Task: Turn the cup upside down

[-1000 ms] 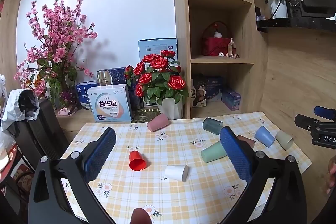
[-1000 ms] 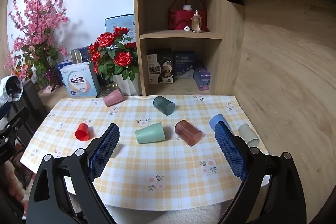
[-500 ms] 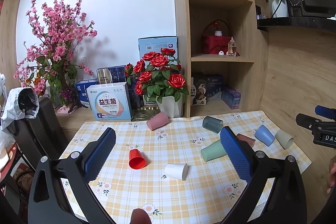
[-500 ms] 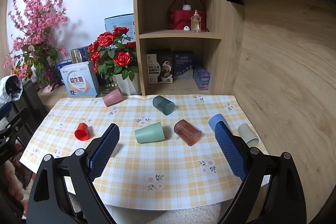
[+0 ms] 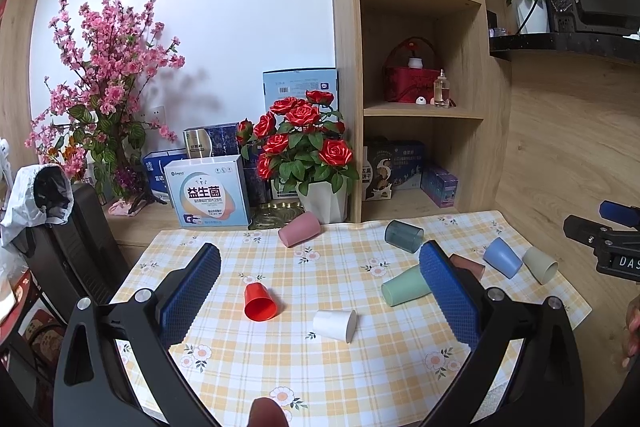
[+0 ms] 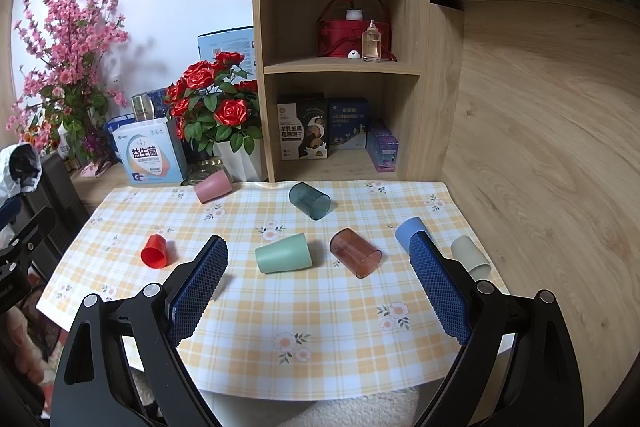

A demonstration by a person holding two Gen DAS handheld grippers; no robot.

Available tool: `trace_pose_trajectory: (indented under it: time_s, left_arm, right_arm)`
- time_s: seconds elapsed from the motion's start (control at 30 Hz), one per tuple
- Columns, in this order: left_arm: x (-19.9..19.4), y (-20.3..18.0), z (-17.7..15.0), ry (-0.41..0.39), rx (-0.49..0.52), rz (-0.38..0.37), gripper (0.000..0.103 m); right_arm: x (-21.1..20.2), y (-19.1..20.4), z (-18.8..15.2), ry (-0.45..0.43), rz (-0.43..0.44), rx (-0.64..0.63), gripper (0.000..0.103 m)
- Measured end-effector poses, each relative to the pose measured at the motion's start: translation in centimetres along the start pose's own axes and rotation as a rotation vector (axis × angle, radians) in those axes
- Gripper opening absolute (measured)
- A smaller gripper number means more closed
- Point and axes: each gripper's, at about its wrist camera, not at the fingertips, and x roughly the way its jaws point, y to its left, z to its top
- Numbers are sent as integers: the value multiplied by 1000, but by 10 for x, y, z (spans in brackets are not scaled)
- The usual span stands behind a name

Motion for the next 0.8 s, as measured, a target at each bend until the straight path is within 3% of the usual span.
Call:
trace_pose_trajectory:
  time_s: [0.8]
  left_arm:
    - [0, 0, -2, 6, -2, -8, 97]
  right_arm:
    - [1, 0, -1, 2, -5, -1, 89]
